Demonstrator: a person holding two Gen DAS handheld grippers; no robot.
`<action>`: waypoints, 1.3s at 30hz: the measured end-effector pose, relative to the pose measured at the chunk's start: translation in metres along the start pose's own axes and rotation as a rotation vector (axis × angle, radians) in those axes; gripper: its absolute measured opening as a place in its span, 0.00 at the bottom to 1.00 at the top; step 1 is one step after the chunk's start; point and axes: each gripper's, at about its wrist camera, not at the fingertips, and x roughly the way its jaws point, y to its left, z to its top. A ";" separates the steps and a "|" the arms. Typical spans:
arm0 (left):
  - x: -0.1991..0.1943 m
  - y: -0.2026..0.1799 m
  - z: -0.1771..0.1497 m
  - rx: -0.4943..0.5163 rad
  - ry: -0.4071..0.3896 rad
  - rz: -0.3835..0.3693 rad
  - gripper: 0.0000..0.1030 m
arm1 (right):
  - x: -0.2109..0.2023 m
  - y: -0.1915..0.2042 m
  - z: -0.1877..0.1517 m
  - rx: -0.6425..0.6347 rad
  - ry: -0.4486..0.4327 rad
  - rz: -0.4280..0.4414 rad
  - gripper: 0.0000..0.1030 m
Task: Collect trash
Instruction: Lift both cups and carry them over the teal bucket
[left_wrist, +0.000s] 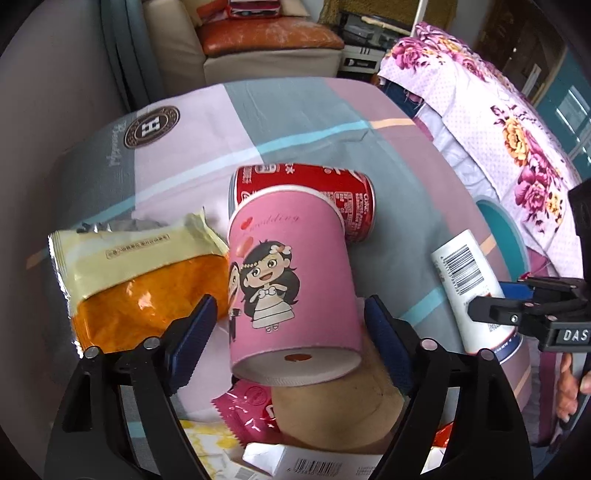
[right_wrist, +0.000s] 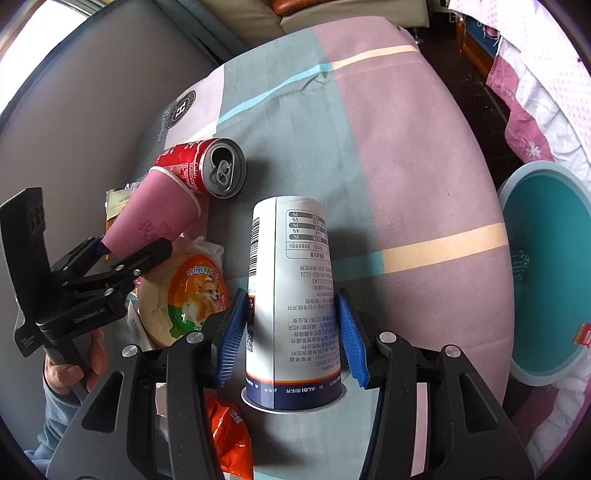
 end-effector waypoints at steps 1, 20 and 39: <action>0.001 -0.001 -0.001 0.000 0.006 0.014 0.57 | -0.001 0.000 0.000 -0.002 -0.005 -0.002 0.45; -0.077 -0.040 -0.025 -0.038 -0.146 -0.146 0.57 | -0.040 -0.014 -0.014 0.032 -0.107 0.040 0.45; -0.041 -0.189 -0.008 0.168 -0.083 -0.180 0.58 | -0.137 -0.136 -0.044 0.239 -0.336 0.014 0.45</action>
